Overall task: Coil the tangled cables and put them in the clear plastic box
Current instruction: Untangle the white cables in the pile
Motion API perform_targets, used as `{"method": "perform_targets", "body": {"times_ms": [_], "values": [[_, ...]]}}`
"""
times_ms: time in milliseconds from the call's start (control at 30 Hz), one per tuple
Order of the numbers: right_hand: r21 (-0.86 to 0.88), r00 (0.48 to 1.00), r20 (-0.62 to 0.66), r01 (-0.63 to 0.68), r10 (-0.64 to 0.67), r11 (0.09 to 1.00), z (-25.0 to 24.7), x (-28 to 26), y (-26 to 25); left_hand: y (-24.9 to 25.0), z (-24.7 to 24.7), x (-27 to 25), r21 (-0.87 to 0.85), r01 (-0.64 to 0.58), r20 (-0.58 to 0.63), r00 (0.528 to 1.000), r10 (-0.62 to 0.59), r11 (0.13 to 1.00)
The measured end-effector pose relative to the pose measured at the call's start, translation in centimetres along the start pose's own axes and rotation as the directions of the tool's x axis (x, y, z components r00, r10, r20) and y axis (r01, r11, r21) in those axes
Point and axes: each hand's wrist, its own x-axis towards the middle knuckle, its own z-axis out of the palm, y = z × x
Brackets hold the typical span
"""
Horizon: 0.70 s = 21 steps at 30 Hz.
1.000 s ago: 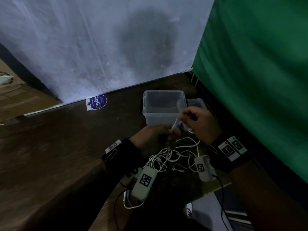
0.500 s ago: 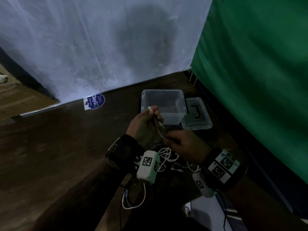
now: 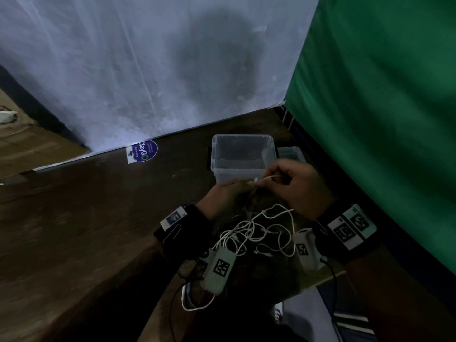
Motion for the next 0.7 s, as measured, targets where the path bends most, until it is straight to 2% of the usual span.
{"method": "perform_targets", "body": {"times_ms": [100,167,267,333,400,467,600,633,700], "values": [[0.078,0.999,0.025,-0.045,0.043,0.996,0.3,0.1,0.4,1.1,0.1,-0.4,0.034,0.043,0.046,0.998,-0.045,0.998],[0.133,0.998,0.015,-0.069,0.068,0.989,0.3,0.1,0.2,1.8,0.0,-0.8,-0.027,0.096,0.134,0.987,-0.092,0.995],[0.230,0.990,-0.010,-0.136,0.142,0.964,0.8,0.4,0.4,2.5,-0.5,-0.9,-0.248,0.152,0.284,0.956,-0.078,0.957],[0.272,0.973,0.021,-0.225,0.228,0.936,1.6,0.3,1.3,2.8,-0.9,-0.7,-0.405,0.164,0.319,0.947,-0.029,0.900],[0.281,0.947,0.056,-0.319,0.316,0.905,2.6,-0.2,2.3,3.0,-1.4,-0.4,-0.526,0.115,0.284,0.958,0.047,0.843],[0.274,0.935,0.074,-0.354,0.348,0.894,3.5,-1.2,2.6,3.1,-1.8,0.1,-0.597,0.041,0.189,0.978,0.091,0.802],[0.202,0.934,0.197,-0.337,0.299,0.920,5.4,-2.5,1.4,2.2,-2.7,1.2,-0.738,-0.089,-0.073,0.996,0.052,0.668],[0.155,0.935,0.218,-0.317,0.280,0.936,5.6,-2.7,1.1,1.9,-2.9,1.4,-0.746,-0.119,-0.124,0.991,0.038,0.655],[0.043,0.932,0.276,-0.256,0.235,0.966,5.5,-2.9,0.4,1.1,-3.1,1.8,-0.704,-0.176,-0.200,0.979,0.046,0.688]]}}
